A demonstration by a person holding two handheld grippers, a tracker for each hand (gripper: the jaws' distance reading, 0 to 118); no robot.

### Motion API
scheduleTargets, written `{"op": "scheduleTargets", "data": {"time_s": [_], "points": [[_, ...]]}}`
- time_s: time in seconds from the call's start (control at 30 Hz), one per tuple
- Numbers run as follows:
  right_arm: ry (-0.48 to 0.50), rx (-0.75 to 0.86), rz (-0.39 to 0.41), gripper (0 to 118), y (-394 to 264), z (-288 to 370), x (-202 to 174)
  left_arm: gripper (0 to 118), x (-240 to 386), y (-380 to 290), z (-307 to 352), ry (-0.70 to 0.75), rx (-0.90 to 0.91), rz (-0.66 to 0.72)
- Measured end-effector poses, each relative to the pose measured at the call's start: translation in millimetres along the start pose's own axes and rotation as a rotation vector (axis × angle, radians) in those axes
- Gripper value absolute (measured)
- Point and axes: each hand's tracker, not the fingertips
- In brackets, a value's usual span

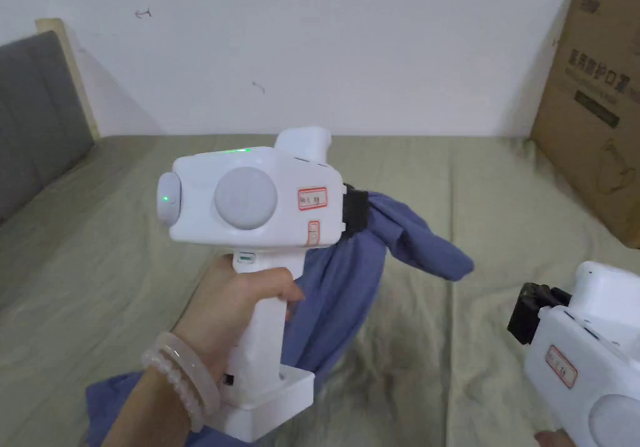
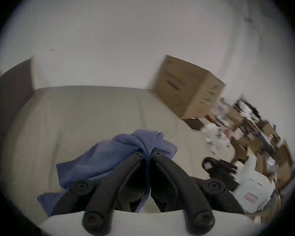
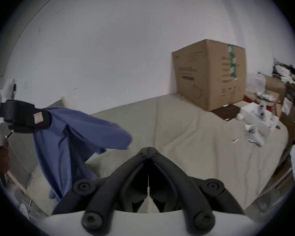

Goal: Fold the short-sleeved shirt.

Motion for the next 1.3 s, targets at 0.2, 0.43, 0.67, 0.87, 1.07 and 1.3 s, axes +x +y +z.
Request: {"op": "scheduleTargets", "data": {"time_s": [0.2, 0.43, 0.67, 0.87, 1.07, 1.3], "points": [[-0.111, 0.015, -0.07, 0, 4, 18, 57, 3, 42, -72, -71, -0.072, -0.166, -0.035], [-0.155, -0.036, -0.082, 0, -14, 14, 74, 3, 28, -194, -145, 0.012, -0.493, -0.011], [-0.14, -0.087, -0.053, 0, -23, 3, 62, 87, 17, -198, -143, 0.026, -0.467, 0.035], [-0.092, -0.107, -0.02, 0, -24, -4, 43, 115, 9, -167, -110, 0.035, -0.343, 0.039], [-0.024, -0.134, 0.034, 0, -30, -11, 15, 17, -32, -153, -47, 0.116, -0.267, 0.08], [0.037, -0.2, 0.07, 0, -50, -22, -14, 0, -94, -226, 15, 0.325, -0.343, 0.14]]}}
